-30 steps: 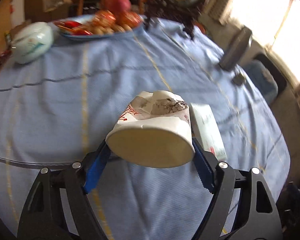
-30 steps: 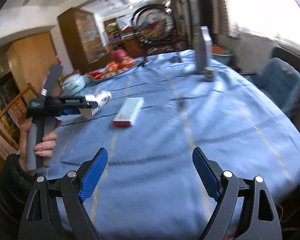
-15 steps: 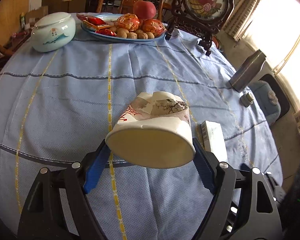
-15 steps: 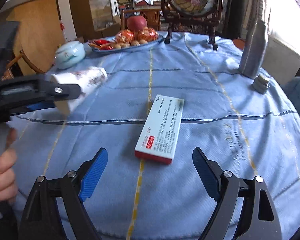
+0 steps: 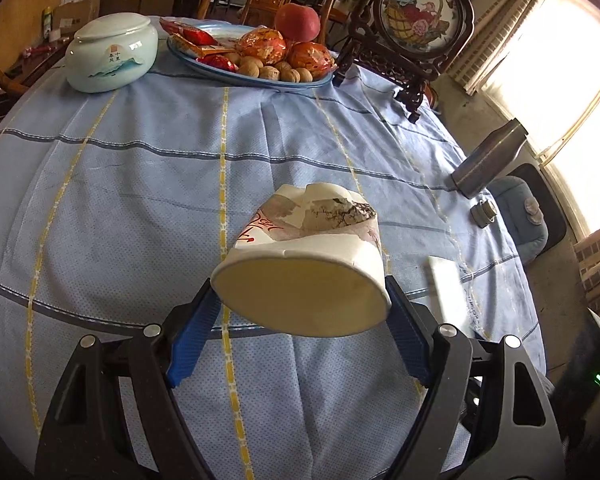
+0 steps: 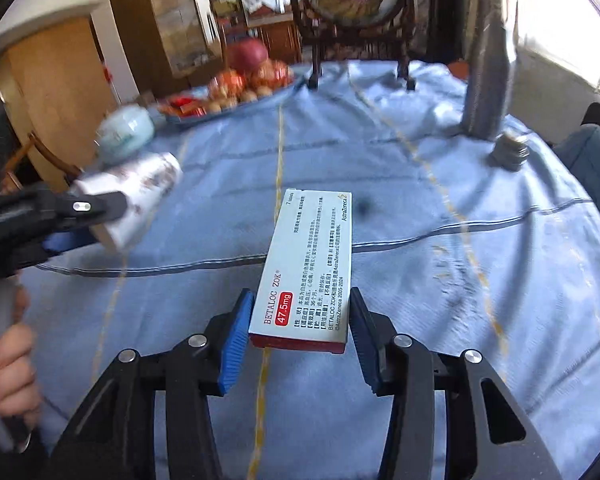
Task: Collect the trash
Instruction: 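Grasp the white medicine box with the right tool while the left tool holds the cup, then carry both items down to the red wastebasket and open the left tool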
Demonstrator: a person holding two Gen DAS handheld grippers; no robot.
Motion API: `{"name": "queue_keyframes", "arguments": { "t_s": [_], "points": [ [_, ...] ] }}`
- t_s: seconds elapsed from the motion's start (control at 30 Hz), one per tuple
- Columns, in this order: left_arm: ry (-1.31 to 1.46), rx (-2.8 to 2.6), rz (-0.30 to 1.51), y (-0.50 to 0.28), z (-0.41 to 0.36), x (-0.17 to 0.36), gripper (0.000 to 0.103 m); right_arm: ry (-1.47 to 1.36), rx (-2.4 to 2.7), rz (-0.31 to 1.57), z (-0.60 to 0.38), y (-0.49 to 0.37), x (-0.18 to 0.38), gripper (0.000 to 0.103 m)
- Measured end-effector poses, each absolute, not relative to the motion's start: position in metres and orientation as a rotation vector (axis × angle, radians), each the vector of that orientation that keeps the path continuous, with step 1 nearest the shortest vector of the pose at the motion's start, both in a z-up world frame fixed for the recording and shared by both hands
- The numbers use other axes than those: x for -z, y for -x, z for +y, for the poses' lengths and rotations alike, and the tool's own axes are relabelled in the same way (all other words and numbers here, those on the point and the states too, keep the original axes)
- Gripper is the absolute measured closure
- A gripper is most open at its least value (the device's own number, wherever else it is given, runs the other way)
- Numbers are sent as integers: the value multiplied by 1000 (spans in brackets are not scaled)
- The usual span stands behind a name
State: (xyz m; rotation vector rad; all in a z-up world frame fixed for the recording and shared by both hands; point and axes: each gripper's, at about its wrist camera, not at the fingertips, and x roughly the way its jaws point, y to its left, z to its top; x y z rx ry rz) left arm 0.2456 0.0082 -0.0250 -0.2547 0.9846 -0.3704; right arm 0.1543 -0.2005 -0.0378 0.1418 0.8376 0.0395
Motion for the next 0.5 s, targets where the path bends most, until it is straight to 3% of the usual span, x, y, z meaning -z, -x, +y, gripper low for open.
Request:
{"name": "queue_keyframes", "arguments": {
  "t_s": [0.5],
  "points": [
    [250, 518, 878, -218, 2, 5, 25, -275, 44, 629, -277, -1, 15, 55]
  ]
}}
